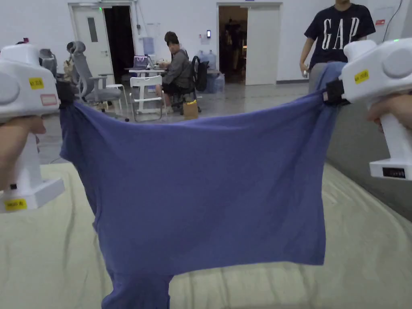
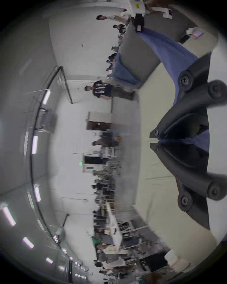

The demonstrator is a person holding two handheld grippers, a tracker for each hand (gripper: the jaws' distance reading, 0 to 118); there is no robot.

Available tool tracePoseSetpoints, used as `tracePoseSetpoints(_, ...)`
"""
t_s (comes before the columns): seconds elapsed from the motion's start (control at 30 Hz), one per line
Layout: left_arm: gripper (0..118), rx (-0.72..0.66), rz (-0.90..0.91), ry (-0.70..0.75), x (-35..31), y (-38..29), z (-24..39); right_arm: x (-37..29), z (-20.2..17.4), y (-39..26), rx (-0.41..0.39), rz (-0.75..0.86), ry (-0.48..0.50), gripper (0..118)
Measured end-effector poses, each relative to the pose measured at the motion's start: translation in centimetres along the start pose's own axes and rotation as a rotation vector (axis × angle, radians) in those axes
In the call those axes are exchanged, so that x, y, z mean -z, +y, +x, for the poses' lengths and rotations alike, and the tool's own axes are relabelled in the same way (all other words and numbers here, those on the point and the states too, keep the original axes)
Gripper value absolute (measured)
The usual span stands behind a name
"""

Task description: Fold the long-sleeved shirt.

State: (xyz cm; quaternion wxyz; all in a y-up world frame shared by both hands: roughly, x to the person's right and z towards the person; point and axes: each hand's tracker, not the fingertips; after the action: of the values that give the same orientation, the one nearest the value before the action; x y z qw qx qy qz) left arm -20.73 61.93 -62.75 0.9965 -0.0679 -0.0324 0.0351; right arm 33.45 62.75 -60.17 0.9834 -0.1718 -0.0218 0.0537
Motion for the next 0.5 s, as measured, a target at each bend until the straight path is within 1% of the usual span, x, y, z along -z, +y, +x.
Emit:
tracePoseSetpoints(0.07, 1, -0.022, 0.07, 0.035, -0.2, 4.5, 0.3, -0.8, 0.1, 4.3, 0.031, 0.073, -0.025, 0)
tracePoseSetpoints(0.13, 1, -0.047, 0.093, 0.057, -0.3, 8.0, 0.4, -1.8, 0.2, 7.9, 0.046, 0.126, -0.053, 0)
tracePoseSetpoints(0.23, 1, -0.125, 0.143, 0.023, -0.8, 11.7, 0.2, -2.0, 0.4, 11.3, 0.079, 0.138, -0.077, 0)
tracePoseSetpoints(0.27, 1, -0.12, 0.13, 0.032, -0.9, 12.2, 0.3, -1.9, 0.4, 11.9, 0.088, 0.131, -0.08, 0)
tracePoseSetpoints(0.37, 1, -0.11, 0.137, 0.06, -0.8, 13.1, 0.7, -1.3, 0.3, 12.2, 0.121, 0.125, -0.083, 0)
tracePoseSetpoints(0.5, 1, -0.088, 0.106, 0.057, -0.4, 10.5, 1.0, 0.9, -0.4, 9.3, 0.137, 0.086, -0.076, 0)
